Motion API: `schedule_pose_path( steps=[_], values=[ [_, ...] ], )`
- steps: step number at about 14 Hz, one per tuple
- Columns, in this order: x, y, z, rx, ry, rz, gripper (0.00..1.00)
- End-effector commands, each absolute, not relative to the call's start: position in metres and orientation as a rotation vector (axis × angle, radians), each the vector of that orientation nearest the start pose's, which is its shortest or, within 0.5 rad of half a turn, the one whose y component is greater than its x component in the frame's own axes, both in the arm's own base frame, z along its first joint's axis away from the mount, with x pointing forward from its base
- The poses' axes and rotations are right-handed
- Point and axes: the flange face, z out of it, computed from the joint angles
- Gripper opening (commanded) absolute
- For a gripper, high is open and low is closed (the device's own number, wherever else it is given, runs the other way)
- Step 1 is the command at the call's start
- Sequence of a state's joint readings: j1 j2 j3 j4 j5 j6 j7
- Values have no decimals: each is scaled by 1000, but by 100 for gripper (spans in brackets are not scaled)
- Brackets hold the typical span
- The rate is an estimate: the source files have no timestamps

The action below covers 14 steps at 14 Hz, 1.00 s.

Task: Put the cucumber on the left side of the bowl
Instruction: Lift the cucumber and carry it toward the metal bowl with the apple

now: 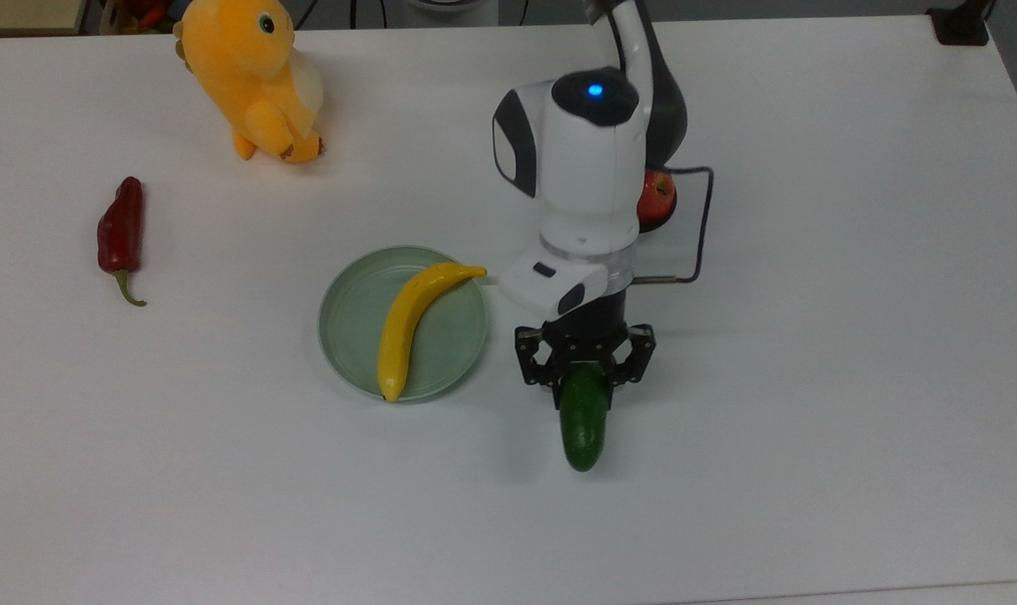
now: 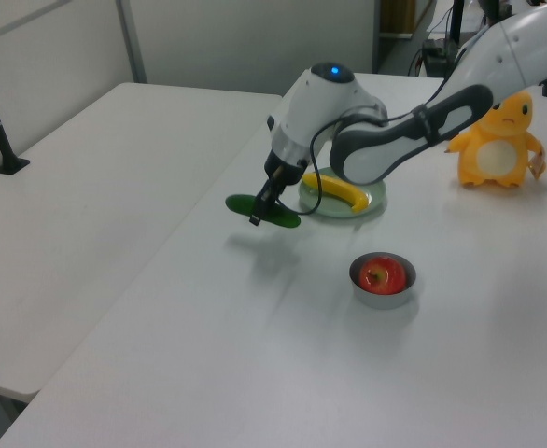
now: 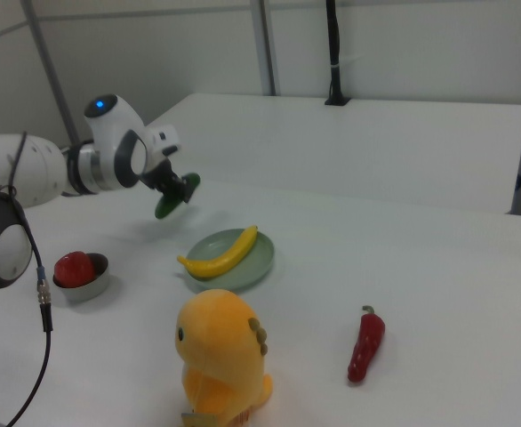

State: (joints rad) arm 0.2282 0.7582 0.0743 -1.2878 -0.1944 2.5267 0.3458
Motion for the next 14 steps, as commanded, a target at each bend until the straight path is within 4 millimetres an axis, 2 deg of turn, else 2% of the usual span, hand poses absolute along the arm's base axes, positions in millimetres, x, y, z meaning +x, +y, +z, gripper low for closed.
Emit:
schedule_pose_path(
  steps=[1, 3, 4, 6, 8, 10, 14],
  values=[
    [723, 246, 403, -2944, -108, -798, 32],
    [695, 273, 431, -2907, -149, -785, 33],
    [678, 286, 436, -2897, -132, -763, 33],
    [642, 325, 446, -2876, -150, -730, 33],
    [612, 349, 460, -2852, -86, -709, 33],
    [585, 367, 457, -2860, -26, -652, 33],
    [555, 391, 435, -2907, 152, -490, 33]
  ],
)
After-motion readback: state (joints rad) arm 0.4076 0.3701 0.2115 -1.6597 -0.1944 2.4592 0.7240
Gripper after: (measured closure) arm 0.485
